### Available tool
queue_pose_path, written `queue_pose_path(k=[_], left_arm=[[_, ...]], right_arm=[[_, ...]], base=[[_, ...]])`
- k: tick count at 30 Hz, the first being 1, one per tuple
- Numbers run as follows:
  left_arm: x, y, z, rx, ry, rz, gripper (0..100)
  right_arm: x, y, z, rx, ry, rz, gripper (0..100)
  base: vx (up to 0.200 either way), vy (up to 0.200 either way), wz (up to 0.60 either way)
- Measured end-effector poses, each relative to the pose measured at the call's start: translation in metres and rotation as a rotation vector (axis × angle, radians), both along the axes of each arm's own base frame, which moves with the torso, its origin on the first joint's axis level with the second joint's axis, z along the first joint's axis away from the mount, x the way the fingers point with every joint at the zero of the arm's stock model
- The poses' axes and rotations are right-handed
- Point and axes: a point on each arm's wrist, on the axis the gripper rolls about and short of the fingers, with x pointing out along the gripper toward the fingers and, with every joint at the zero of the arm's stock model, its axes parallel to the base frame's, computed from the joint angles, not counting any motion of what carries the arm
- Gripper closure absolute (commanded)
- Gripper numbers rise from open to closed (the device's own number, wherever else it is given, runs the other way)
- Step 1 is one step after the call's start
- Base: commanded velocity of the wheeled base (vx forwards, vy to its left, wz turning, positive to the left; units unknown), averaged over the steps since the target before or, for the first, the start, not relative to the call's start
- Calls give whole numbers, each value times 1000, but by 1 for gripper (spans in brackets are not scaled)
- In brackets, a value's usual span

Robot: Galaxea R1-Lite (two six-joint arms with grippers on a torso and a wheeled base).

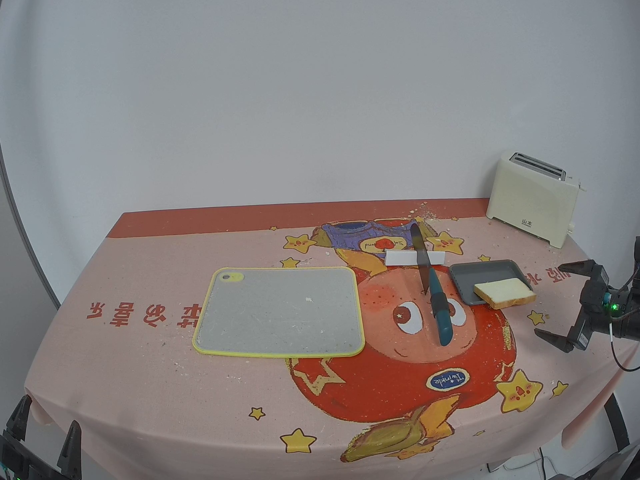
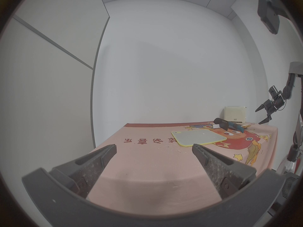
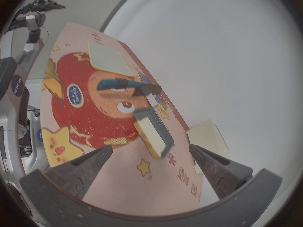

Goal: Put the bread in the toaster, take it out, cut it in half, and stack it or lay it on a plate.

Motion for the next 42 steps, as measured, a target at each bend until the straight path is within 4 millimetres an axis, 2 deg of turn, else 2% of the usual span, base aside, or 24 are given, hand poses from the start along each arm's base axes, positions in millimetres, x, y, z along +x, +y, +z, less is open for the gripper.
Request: queue_pose_path(k=[5,14,19,26,34,42], left_arm=[[0,0,0,0,0,0,0],[0,0,0,0,0,0,0],[0,0,0,0,0,0,0],[0,0,0,0,0,0,0],[0,0,0,0,0,0,0],[0,0,0,0,0,0,0]], right_arm=[[5,3,-5,12,17,56,0],[3,6,-11,-185,-36,-32,0],[1,11,-14,-234,-99,-65,0],[3,18,-24,-265,-66,-61,0],[22,25,-22,-298,-132,-106,0],[35,33,-29,-323,-113,-107,0]], base=[[0,0,0],[0,0,0],[0,0,0],[0,0,0],[0,0,0],[0,0,0]])
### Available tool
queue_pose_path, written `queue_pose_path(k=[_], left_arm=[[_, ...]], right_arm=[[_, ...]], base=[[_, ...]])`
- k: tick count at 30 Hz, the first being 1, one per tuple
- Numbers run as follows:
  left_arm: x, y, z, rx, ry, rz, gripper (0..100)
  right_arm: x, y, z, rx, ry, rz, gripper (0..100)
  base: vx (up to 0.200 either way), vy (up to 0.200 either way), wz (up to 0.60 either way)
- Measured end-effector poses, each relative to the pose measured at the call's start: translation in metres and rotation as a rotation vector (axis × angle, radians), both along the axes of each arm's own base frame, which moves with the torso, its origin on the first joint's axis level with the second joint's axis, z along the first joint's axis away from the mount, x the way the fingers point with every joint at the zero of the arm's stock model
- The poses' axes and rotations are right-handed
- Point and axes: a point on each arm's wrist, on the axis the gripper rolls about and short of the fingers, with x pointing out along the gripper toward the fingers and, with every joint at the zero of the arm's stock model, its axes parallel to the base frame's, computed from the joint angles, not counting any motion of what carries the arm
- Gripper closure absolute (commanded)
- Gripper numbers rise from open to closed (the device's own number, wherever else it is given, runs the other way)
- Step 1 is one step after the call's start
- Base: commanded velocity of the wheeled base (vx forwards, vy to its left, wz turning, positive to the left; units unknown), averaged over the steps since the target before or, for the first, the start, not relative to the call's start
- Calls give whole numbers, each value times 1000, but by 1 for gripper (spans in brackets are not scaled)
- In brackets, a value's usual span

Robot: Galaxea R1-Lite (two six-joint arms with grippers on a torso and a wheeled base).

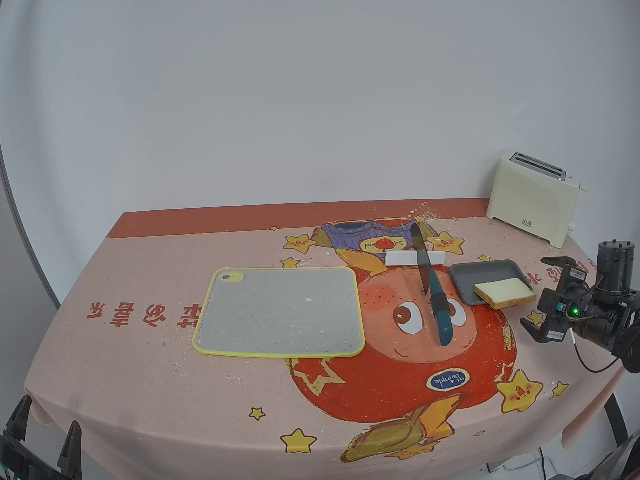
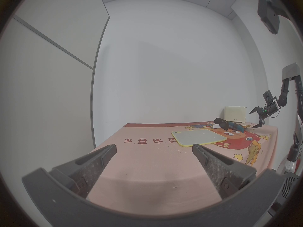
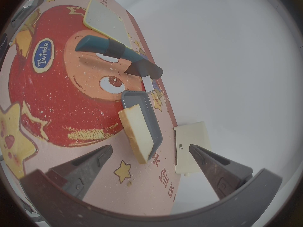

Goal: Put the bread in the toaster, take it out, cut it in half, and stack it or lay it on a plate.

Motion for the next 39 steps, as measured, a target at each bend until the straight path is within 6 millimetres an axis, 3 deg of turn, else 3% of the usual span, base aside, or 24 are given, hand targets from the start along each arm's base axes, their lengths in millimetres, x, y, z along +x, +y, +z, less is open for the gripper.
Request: queue_pose_path(k=[21,39], left_arm=[[0,0,0,0,0,0,0],[0,0,0,0,0,0,0]], right_arm=[[32,9,-15,-36,32,-20,0],[48,8,-16,-40,-16,-58,0]], base=[[0,0,0],[0,0,0]])
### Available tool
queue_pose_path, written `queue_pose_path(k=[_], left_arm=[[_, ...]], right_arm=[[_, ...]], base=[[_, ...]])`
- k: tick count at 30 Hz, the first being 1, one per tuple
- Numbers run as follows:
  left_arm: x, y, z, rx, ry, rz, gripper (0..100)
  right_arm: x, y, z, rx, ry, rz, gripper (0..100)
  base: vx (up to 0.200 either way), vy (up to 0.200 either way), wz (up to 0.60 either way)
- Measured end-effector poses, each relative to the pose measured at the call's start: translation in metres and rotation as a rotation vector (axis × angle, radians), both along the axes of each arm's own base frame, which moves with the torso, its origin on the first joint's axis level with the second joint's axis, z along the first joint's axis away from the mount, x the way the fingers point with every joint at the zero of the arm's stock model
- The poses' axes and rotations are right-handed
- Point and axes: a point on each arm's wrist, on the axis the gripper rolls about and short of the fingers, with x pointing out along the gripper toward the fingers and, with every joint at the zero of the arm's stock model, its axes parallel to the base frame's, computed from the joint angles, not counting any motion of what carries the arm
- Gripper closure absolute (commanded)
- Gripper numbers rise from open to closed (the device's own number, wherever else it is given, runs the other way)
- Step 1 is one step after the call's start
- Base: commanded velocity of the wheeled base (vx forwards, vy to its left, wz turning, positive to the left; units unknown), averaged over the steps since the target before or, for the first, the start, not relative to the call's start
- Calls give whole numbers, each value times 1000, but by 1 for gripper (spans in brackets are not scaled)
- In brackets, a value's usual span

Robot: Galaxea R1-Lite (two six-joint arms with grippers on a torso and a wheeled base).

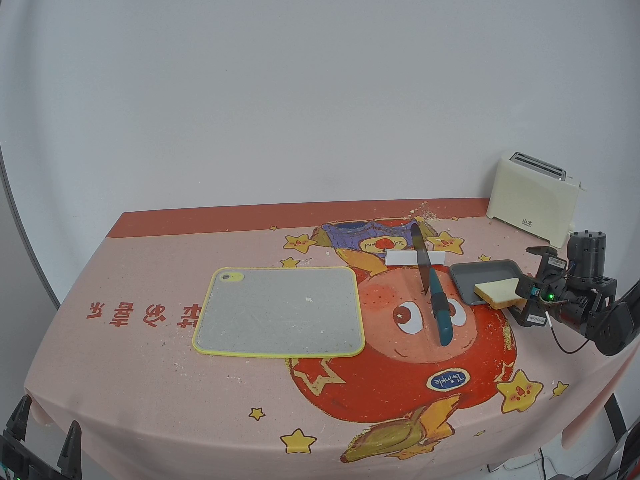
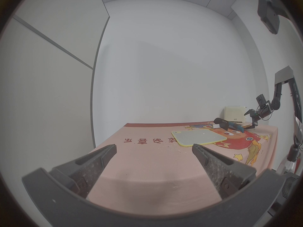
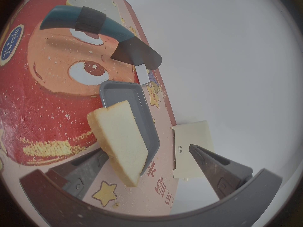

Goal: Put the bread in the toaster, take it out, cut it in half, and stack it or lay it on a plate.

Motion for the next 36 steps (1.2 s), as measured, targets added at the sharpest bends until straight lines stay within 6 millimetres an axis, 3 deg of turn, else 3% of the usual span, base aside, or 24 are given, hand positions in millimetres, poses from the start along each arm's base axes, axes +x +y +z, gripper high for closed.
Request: queue_pose_path(k=[7,8,24,32,36], left_arm=[[0,0,0,0,0,0,0],[0,0,0,0,0,0,0],[0,0,0,0,0,0,0],[0,0,0,0,0,0,0],[0,0,0,0,0,0,0]], right_arm=[[2,-1,-1,0,2,-4,0],[2,-1,-1,-1,4,-3,100],[-6,6,-27,-11,64,23,100],[-4,7,-20,4,36,21,100],[1,6,-8,17,-16,16,100]], base=[[0,0,0],[0,0,0],[0,0,0],[0,0,0],[0,0,0]])
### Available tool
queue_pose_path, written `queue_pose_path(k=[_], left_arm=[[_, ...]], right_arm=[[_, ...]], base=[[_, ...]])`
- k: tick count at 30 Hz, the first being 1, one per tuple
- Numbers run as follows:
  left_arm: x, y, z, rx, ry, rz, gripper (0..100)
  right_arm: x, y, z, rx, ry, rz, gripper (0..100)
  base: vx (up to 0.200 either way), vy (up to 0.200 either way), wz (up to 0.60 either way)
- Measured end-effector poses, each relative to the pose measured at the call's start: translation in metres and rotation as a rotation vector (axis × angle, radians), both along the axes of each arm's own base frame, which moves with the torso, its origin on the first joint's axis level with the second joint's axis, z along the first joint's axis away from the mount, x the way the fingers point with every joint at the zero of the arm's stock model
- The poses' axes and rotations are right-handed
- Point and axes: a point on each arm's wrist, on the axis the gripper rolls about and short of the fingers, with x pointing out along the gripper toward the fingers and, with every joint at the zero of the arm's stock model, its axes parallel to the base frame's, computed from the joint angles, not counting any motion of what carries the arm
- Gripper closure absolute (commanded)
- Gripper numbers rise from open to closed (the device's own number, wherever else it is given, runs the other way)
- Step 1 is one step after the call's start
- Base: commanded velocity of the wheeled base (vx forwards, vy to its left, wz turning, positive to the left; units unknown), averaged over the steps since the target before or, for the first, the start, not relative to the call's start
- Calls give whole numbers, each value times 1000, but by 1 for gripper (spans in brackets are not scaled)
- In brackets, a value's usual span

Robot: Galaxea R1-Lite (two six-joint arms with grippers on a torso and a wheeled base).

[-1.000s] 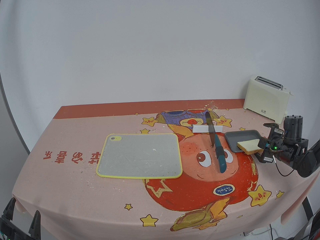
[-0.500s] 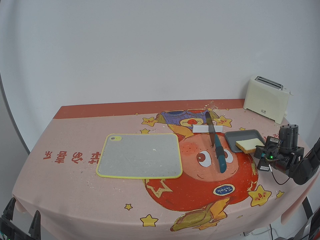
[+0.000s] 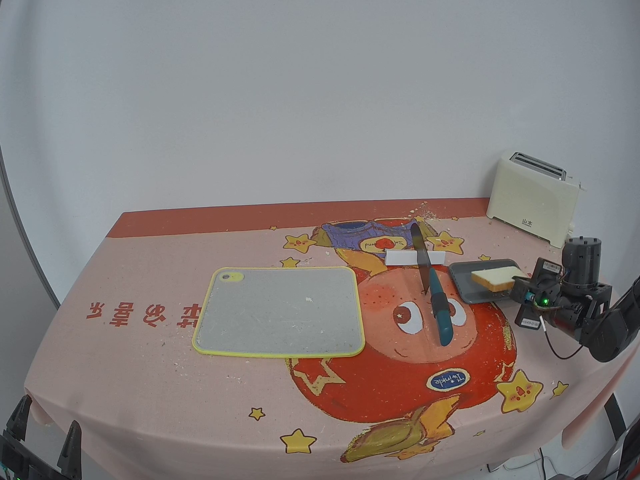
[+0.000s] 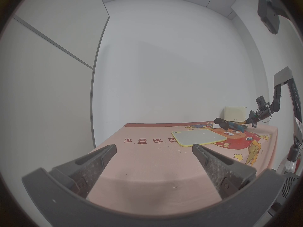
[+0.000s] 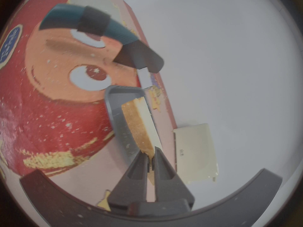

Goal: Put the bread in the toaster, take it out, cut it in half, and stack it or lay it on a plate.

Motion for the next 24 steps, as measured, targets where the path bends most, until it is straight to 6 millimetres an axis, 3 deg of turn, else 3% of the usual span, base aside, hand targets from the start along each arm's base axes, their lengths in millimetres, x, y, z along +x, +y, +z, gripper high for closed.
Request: queue_pose_path(k=[8,14,18,24], left_arm=[[0,0,0,0,0,0,0],[0,0,0,0,0,0,0],[0,0,0,0,0,0,0],[0,0,0,0,0,0,0]], right_arm=[[12,3,32,98,-125,-22,100],[15,17,48,447,-165,-104,100],[12,30,58,645,-119,-146,100],[-12,38,77,814,59,-153,100]], base=[[0,0,0],[0,0,0],[0,0,0],[0,0,0]])
